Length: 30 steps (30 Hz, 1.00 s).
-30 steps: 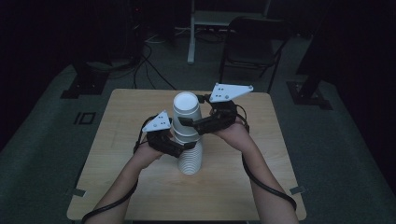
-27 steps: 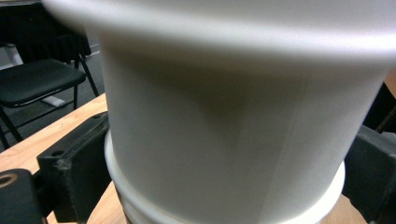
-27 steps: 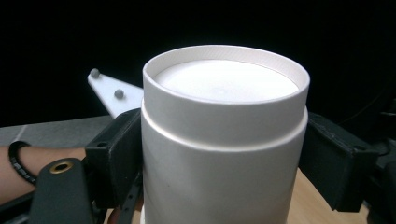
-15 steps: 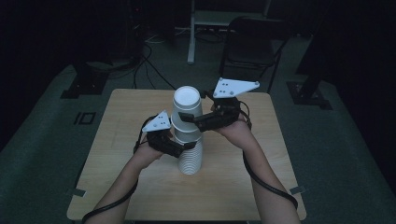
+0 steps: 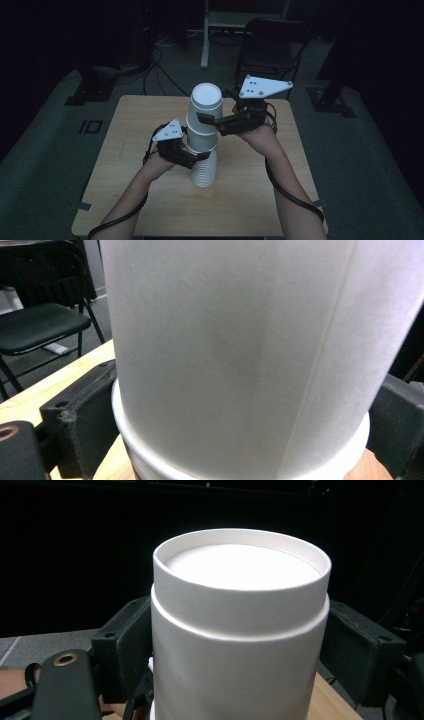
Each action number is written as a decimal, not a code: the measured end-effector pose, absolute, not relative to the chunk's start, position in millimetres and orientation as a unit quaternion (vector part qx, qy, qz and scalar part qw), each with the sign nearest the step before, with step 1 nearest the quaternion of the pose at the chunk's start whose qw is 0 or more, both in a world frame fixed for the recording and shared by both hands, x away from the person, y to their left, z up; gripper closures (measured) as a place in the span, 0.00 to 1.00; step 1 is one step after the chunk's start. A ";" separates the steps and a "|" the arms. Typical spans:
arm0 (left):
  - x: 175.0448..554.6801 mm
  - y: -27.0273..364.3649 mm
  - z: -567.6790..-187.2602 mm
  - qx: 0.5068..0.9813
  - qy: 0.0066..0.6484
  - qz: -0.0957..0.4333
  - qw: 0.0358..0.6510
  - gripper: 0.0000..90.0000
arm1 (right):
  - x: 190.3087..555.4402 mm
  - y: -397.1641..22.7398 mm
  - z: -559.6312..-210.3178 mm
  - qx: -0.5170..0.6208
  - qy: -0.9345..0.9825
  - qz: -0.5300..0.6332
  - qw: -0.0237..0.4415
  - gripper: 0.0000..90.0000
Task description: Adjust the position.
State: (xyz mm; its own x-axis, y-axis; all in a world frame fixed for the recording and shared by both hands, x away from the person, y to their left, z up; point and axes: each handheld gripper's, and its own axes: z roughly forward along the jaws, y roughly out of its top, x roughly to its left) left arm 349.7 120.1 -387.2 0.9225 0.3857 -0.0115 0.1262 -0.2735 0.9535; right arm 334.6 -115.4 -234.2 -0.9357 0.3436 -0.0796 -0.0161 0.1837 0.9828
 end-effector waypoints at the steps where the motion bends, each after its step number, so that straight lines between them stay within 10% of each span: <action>1: 349.6 120.1 -387.1 0.791 0.162 0.112 0.580 0.05 | 334.2 -116.4 -232.8 0.110 0.755 0.630 0.145 0.22; 30: 348.1 119.8 -386.7 0.791 0.164 0.115 0.579 0.05 | 326.8 -188.8 -241.5 0.176 0.738 0.621 0.195 0.22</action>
